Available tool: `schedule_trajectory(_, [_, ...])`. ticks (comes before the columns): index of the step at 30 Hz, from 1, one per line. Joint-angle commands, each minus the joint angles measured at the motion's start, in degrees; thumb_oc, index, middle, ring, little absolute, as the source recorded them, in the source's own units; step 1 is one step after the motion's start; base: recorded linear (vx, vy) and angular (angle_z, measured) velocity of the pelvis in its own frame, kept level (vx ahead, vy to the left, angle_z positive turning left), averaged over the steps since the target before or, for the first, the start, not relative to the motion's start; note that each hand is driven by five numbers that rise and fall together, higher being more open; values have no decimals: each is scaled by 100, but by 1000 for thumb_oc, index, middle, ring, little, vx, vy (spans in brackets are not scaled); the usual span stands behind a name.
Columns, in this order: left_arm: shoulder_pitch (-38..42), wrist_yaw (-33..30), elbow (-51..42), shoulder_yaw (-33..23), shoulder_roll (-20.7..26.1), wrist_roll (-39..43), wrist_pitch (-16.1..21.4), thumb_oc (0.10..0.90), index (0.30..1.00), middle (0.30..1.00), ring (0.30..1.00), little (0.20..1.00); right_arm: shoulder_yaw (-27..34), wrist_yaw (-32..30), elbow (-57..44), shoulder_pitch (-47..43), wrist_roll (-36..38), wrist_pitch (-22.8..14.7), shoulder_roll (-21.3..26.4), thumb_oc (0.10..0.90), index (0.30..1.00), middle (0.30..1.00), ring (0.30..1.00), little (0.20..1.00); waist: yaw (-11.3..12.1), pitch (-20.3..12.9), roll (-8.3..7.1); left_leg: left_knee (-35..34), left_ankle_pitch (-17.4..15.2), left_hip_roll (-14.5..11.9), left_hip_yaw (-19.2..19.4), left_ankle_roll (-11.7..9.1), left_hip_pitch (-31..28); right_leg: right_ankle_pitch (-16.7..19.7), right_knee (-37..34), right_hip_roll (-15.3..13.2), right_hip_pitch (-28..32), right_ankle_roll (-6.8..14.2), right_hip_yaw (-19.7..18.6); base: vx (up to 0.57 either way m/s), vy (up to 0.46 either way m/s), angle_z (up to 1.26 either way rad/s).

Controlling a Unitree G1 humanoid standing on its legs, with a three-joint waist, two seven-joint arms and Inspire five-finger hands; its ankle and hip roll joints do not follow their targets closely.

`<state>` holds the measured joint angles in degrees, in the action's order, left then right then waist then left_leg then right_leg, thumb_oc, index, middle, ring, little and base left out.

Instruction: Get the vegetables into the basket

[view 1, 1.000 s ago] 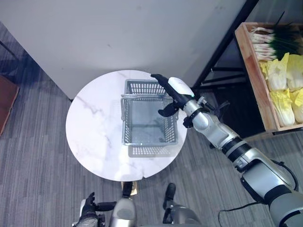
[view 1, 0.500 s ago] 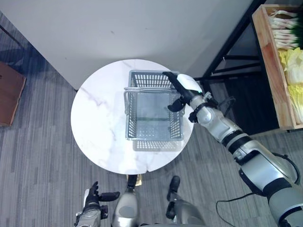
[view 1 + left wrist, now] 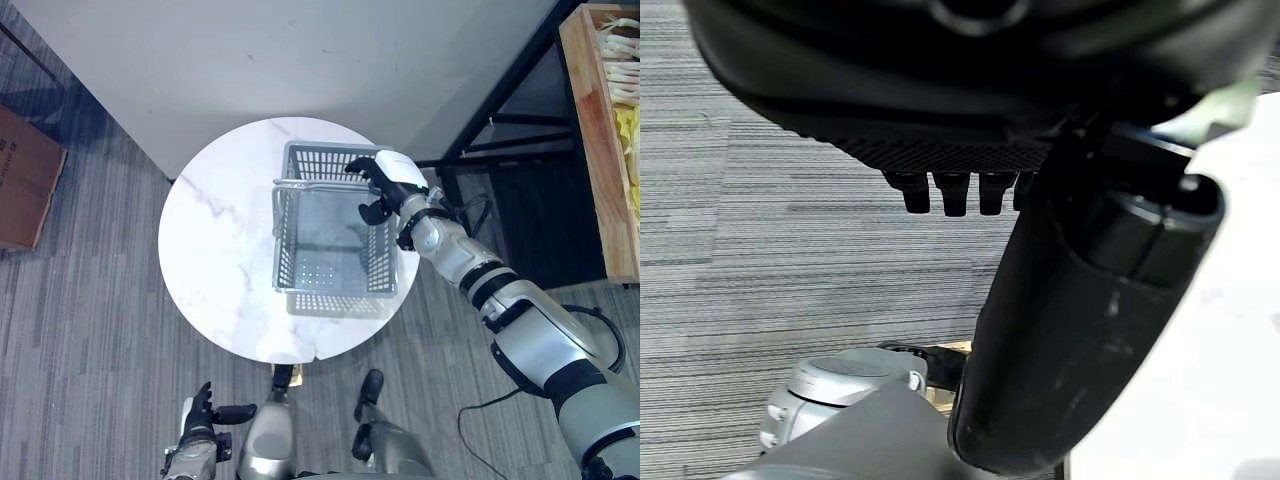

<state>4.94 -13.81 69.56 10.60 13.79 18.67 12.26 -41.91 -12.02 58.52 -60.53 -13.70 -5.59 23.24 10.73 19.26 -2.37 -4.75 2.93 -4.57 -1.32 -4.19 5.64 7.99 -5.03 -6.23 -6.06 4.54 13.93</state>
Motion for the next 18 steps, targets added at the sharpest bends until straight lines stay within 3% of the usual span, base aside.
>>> schedule_trajectory(1, [152,-152,223,429,122,123,113,900,1000,1000,1000,1000,-136,-230,48,-749,-105,-111,35,400,300,300,300,300,91,-143,-97,-25,174,87,18,-108,90,-99,69,-577,283,657,-114,0,0,0])
schedule_trajectory(5, [143,-149,225,431,96,60,84,900,1000,1000,1000,1000,-181,-156,-127,-581,-144,-127,41,400,300,300,300,300,64,-171,-93,-25,143,83,23,-96,24,-126,68,-581,335,654,-126,0,0,0])
schedule_trajectory(9, [117,-157,216,366,73,-11,32,900,1000,1000,1000,1000,-242,-79,-921,-400,-186,-177,241,400,300,300,300,300,-5,-201,-124,-25,109,67,66,-93,-64,-145,75,-579,377,654,-180,0,0,0])
schedule_trajectory(10, [77,-134,213,229,62,-72,-25,900,1000,1000,1000,1000,-233,66,-2071,-186,-156,-281,608,400,300,300,300,300,-106,-238,-182,-25,64,41,136,-97,-142,-168,77,-582,411,655,-244,13,10,-5])
schedule_trajectory(12, [45,-125,213,161,63,-88,-48,900,1000,1000,1000,1000,-212,114,-2527,-85,-141,-317,774,400,300,300,300,300,-149,-253,-196,-25,48,33,158,-98,-173,-180,83,-583,421,656,-267,0,0,0])
schedule_trajectory(14, [-93,-51,213,-27,69,-193,-133,900,1000,1000,1000,1000,-53,382,-3722,296,115,-473,1298,400,300,300,300,300,-273,-315,-242,-24,1,8,241,-101,-279,-203,77,-582,477,653,-319,17,3,-12])
schedule_trajectory(18, [-198,42,252,-147,74,-381,-232,900,1000,1000,1000,1000,277,592,-4445,815,569,-622,1644,400,300,300,300,300,-377,-402,-254,-21,-30,-10,301,-112,-395,-246,85,-579,553,649,-338,15,0,-20])
